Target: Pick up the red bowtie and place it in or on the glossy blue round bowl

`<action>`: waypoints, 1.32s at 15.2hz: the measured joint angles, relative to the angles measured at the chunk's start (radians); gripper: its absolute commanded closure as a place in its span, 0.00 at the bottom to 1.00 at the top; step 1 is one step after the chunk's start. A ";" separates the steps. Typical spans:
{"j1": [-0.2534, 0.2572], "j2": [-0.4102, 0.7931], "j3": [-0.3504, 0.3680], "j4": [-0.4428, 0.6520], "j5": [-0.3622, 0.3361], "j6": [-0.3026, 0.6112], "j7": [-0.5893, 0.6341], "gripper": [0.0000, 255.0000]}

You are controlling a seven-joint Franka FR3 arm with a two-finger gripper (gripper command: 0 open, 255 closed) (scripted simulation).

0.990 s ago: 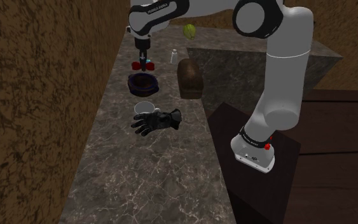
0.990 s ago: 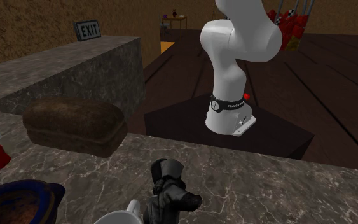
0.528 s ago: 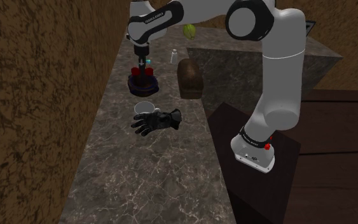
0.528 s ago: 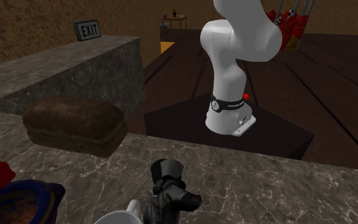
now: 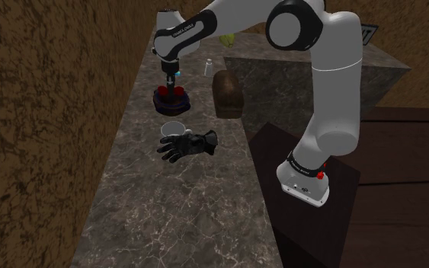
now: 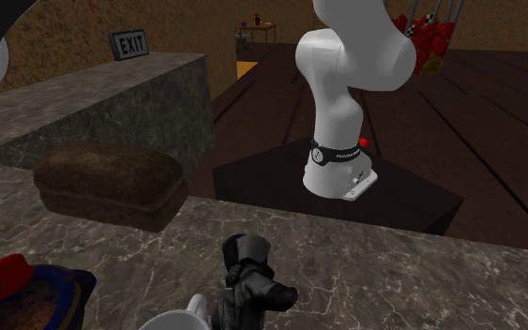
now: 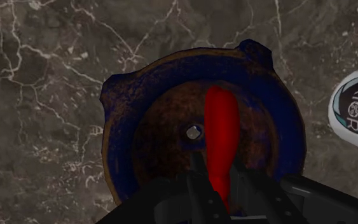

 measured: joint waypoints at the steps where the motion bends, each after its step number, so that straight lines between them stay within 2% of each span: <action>1: 0.000 0.001 0.000 0.000 0.000 0.001 0.000 1.00; 4: 0.000 0.002 0.000 0.000 0.000 0.001 0.000 1.00; 5: 0.000 0.002 0.000 0.000 0.000 0.001 0.000 0.00; 11: 0.000 0.002 0.000 0.000 0.000 0.001 0.000 0.00; 16: 0.000 -0.052 -0.007 0.035 -0.012 -0.085 0.006 0.00; 20: 0.001 -0.055 -0.008 0.046 -0.014 -0.099 0.008 0.00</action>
